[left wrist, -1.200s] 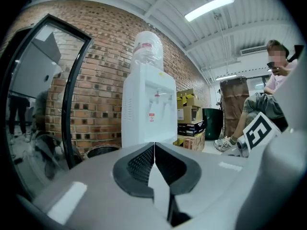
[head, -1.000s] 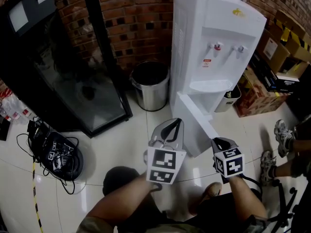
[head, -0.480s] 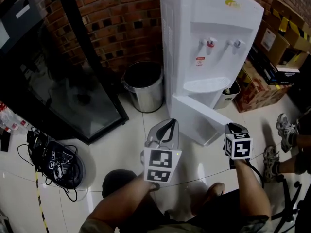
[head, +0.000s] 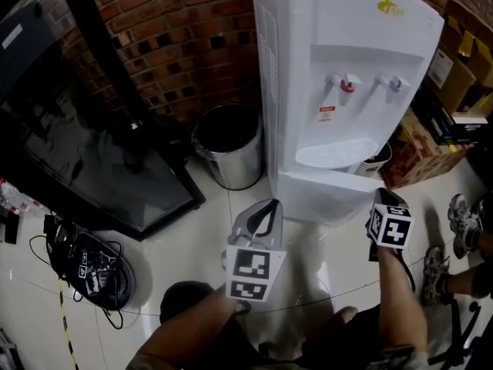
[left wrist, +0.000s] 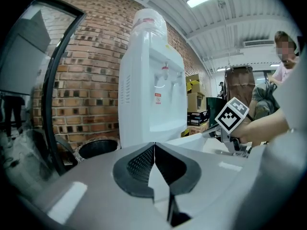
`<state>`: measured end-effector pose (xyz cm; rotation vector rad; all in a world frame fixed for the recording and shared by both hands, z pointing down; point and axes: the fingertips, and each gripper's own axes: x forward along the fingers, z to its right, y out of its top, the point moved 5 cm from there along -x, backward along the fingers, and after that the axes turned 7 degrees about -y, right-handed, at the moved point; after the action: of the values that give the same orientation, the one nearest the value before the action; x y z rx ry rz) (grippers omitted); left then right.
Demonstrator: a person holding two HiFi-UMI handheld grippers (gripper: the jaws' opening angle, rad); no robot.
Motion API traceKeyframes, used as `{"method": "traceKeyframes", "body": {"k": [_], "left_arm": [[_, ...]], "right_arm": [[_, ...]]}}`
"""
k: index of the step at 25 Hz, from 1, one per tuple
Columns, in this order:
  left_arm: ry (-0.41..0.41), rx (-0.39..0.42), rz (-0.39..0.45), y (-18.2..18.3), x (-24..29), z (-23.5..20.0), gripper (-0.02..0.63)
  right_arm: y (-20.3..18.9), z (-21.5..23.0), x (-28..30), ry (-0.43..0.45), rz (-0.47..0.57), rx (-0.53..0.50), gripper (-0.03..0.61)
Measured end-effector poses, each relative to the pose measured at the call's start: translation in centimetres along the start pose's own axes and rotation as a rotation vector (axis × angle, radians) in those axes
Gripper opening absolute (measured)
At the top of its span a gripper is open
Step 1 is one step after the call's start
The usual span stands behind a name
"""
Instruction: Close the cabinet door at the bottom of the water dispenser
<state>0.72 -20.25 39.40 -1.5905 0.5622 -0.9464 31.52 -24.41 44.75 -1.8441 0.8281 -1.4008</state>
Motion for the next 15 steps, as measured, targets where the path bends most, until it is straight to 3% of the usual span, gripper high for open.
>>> {"method": "traceKeyframes", "body": {"k": [4,10,15], "left_arm": [[-0.011,-0.029,0.000,0.3,1.2,-0.2,0.005],[-0.035,-0.027,-0.015,-0.1,2.5,0.3,0.005],[-0.038,-0.018,-0.018,-0.2,2.5,0.3,0.003]], "right_arm": [[1.9,0.6,2.9,-0.012,0.036,0.051,0.005],[3.9,0.4,7.0,0.016,0.113,0.044,0.005],[4.7,0.6,8.7,0.067,0.159,0.158,0.000]]}}
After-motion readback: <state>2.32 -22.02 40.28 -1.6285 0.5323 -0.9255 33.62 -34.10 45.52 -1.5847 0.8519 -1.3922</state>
